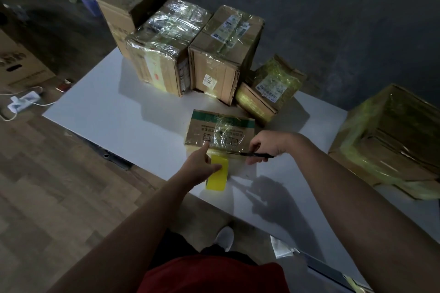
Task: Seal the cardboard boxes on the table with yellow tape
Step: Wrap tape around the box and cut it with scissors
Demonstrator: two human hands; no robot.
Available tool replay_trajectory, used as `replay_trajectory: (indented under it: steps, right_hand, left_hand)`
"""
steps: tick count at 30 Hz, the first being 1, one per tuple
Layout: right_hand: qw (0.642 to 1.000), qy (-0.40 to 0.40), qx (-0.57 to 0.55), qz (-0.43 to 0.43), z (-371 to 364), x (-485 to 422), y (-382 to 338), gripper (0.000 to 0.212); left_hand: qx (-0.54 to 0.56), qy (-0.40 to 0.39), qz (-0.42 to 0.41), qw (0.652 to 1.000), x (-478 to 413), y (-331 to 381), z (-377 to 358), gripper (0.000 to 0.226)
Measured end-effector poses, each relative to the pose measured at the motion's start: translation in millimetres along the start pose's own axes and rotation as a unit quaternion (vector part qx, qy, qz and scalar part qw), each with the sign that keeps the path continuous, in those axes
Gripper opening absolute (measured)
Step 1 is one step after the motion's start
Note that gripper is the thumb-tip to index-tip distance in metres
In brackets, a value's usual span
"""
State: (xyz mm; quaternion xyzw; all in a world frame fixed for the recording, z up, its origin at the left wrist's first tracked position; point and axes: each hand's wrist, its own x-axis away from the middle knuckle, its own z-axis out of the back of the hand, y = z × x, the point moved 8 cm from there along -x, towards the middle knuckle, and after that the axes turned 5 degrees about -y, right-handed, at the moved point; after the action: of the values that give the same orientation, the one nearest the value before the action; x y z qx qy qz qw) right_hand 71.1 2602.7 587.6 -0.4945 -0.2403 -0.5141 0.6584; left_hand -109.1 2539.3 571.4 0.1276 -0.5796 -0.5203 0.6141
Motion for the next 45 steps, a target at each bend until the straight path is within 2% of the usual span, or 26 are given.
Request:
replay_trajectory:
  steps: [6,15,20,32,37,41,45]
  right_hand:
    - [1.000,-0.002,-0.001,0.012,-4,-1,0,0.029]
    - [1.000,-0.012,0.012,-0.010,-11,0,0,0.041]
    - [1.000,0.004,0.012,-0.004,-7,-1,-4,0.041]
    - [0.993,0.008,0.118,0.006,-6,4,-15,0.033]
    - [0.994,0.000,0.112,0.009,-8,10,-8,0.034]
    - [0.996,0.003,0.092,0.002,-7,15,5,0.034]
    - [0.997,-0.012,0.081,-0.005,-10,23,8,0.038]
  left_hand:
    - [-0.001,-0.021,0.004,1.000,1,2,-1,0.087]
    - [0.005,-0.046,0.014,0.999,1,1,-1,0.089]
    - [0.005,-0.047,0.019,0.999,0,0,0,0.089]
    - [0.007,-0.053,0.024,0.998,0,-2,0,0.093]
    - [-0.005,-0.064,0.028,0.998,-1,1,-1,0.097]
    - [-0.008,-0.091,0.033,0.995,2,0,-8,0.113]
    - [-0.005,-0.069,0.018,0.997,1,1,-4,0.106]
